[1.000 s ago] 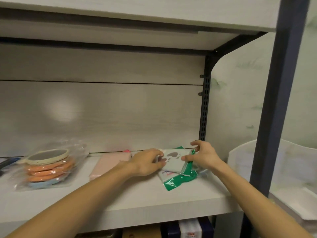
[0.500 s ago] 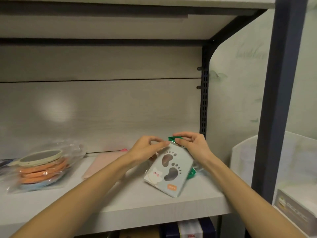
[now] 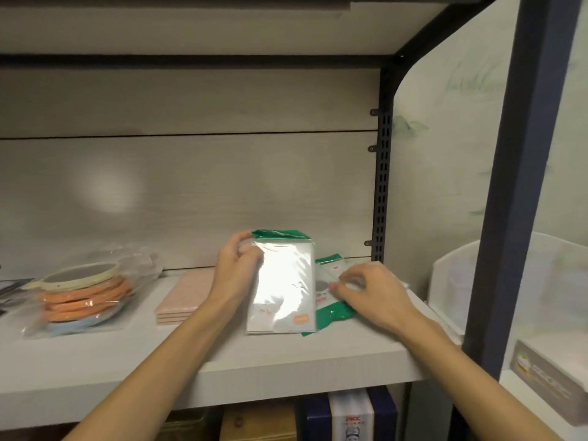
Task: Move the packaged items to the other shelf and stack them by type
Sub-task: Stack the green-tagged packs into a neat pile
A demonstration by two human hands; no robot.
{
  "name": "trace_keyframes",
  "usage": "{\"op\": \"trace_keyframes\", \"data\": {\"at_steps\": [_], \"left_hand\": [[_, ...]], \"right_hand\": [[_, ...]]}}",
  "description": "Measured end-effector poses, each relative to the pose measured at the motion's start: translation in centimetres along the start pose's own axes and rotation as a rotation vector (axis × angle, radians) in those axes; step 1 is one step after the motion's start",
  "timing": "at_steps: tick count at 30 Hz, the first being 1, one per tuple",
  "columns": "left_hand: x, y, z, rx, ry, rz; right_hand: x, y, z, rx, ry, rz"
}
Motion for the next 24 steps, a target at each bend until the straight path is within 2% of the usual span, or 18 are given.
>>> {"op": "trace_keyframes", "data": {"at_steps": [3, 6, 9, 14, 18, 21, 24], "left_hand": [[-1.4, 0.1, 0.1, 0.105, -0.128, -0.056], [-2.2, 0.3, 0.3, 0.212, -0.312, -0.104], [-2.4, 0.0, 0.7, 0.221, -0.380, -0.127], [-2.0, 0.1, 1.0, 0.201, -0.551, -0.112], [-2.4, -0.1, 1.2, 0.156, -0.545, -0.117], [-2.6, -0.2, 1.3, 0.112, -0.474, -0.117], [-2.9, -0.2, 1.2, 0.073, -0.445, -0.177]], "right_hand": [[0.5, 0.3, 0.3, 0.006, 0.158, 0.064], [0.4, 0.2, 0.6, 0.047, 0.088, 0.081], [0.5, 0.2, 0.4, 0.078, -0.028, 0.089], [0.5, 0.2, 0.7, 0.073, -0.254, 0.121], [0.1, 0.4, 0.8, 0.047, -0.459, 0.026], [-0.6, 0.7, 1.2, 0.046, -0.764, -0.011], [-1.7, 0.6, 1.5, 0.030, -0.952, -0.152]]}}
Point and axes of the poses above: each hand's wrist, its own y-axis away from the middle knuckle, its own x-axis out of the palm, z = x × y, the point moved 3 cm from there along -y, towards the middle knuckle, and after that the axes turned 2 degrees about z, right-handed, at the moved point
